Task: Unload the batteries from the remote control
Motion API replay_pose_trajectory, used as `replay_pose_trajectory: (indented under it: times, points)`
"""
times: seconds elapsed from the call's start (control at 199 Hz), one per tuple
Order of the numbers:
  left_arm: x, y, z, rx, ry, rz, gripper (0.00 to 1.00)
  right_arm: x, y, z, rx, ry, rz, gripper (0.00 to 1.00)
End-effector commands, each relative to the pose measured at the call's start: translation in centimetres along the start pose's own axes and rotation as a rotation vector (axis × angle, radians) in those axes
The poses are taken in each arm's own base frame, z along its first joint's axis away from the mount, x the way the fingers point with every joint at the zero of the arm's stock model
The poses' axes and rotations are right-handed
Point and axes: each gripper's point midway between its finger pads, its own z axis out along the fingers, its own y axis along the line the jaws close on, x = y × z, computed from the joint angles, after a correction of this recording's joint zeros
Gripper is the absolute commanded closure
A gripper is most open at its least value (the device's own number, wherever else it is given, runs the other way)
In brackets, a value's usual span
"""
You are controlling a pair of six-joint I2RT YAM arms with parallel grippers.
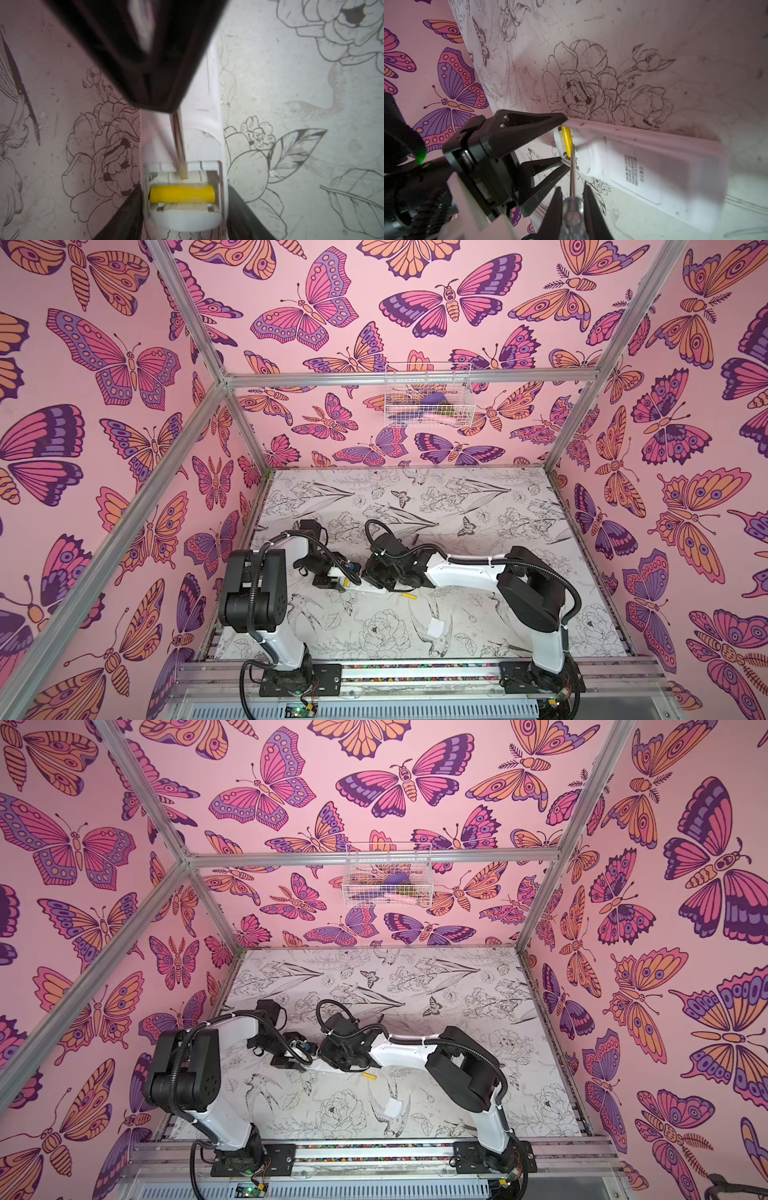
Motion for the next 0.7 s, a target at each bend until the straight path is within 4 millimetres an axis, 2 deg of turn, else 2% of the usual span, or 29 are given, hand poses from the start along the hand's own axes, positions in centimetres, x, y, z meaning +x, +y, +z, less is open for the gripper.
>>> replay_pose_trajectory:
  times: [0.0, 0.13, 0.351, 0.697]
  points:
    - [0.6, -1.8, 0.8, 0.054, 0.032, -0.02, 0.48, -0.4, -1.6, -1.0, 0.13, -0.056, 0.004, 1.0]
    - [0.6, -2.0, 0.9, 0.049, 0.034, -0.022, 0.48, -0.4, -1.2, -0.8, 0.149, -0.061, -0.004, 1.0]
    - [0.5, -2.5, 1.1, 0.055, 0.038, -0.017, 0.49, 0.2, -0.5, 0.9, 0.142, -0.036, -0.013, 1.0]
    - [0.4, -2.7, 1.1, 0.052, 0.031, -0.042, 0.5, 0.7, -1.0, 2.4, 0.142, -0.007, -0.016, 1.0]
